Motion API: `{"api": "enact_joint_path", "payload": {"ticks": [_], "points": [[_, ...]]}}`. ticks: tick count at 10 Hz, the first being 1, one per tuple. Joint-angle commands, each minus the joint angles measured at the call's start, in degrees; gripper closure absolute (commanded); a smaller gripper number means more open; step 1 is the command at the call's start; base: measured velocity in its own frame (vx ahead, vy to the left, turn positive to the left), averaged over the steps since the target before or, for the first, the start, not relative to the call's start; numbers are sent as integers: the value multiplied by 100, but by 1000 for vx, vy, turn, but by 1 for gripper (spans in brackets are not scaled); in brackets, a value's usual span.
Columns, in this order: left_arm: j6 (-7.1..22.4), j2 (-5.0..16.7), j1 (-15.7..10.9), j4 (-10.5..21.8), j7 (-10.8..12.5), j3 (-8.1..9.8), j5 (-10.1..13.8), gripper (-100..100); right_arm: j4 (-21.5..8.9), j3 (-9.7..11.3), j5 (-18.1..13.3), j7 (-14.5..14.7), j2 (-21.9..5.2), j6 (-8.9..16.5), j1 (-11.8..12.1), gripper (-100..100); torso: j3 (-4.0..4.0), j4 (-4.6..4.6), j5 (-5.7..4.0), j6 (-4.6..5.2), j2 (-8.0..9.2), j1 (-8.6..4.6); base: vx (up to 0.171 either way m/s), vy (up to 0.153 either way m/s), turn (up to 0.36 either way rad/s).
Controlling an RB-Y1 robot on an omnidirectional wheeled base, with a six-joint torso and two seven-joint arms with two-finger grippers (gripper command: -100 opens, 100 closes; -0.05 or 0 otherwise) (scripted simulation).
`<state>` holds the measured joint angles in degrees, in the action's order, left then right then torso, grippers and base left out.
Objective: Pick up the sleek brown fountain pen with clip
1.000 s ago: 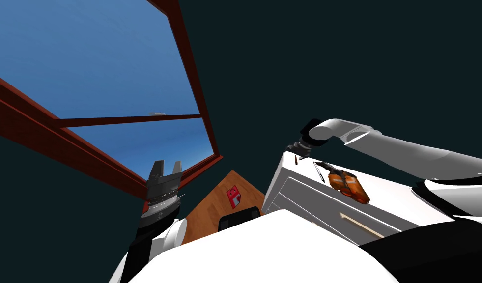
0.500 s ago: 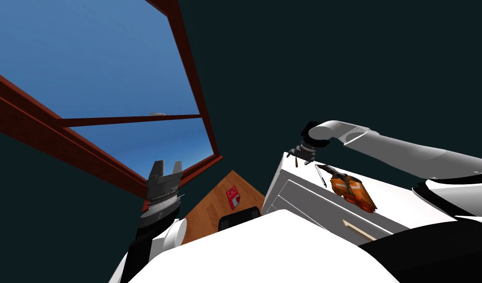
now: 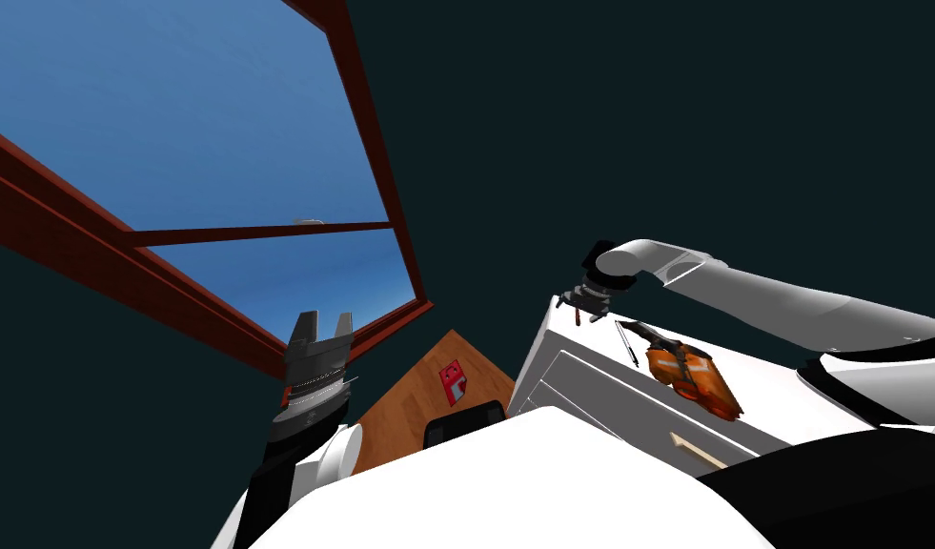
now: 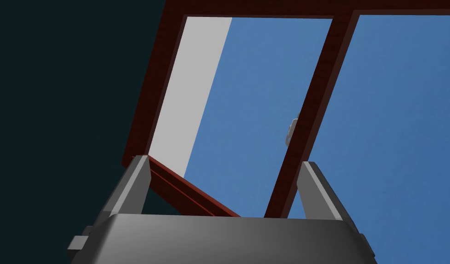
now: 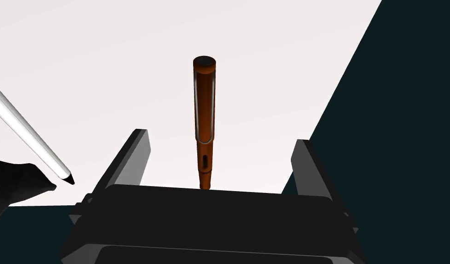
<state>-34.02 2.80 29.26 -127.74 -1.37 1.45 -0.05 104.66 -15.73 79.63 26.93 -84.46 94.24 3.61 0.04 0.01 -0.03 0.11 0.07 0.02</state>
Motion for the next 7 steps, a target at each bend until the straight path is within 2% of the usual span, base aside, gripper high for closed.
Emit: {"api": "enact_joint_path", "payload": {"ticks": [1,5,6,7], "points": [[0,0,0,0,0,0,0,0,0,0,0,0,0,0,0,100,0,0,0,0,0,0,0,0,0],[0,0,0,0,0,0,0,0,3,0,2,4,0,2,0,100,0,0,0,2,-1,1,0,0,3],[0,0,0,0,0,0,0,0,3,0,2,4,0,2,0,0,0,0,0,2,0,1,0,0,0],[0,0,0,0,0,0,0,0,50,-129,176,-19,-129,134,-44,100,0,0,0,2,0,1,7,0,-115]]}}
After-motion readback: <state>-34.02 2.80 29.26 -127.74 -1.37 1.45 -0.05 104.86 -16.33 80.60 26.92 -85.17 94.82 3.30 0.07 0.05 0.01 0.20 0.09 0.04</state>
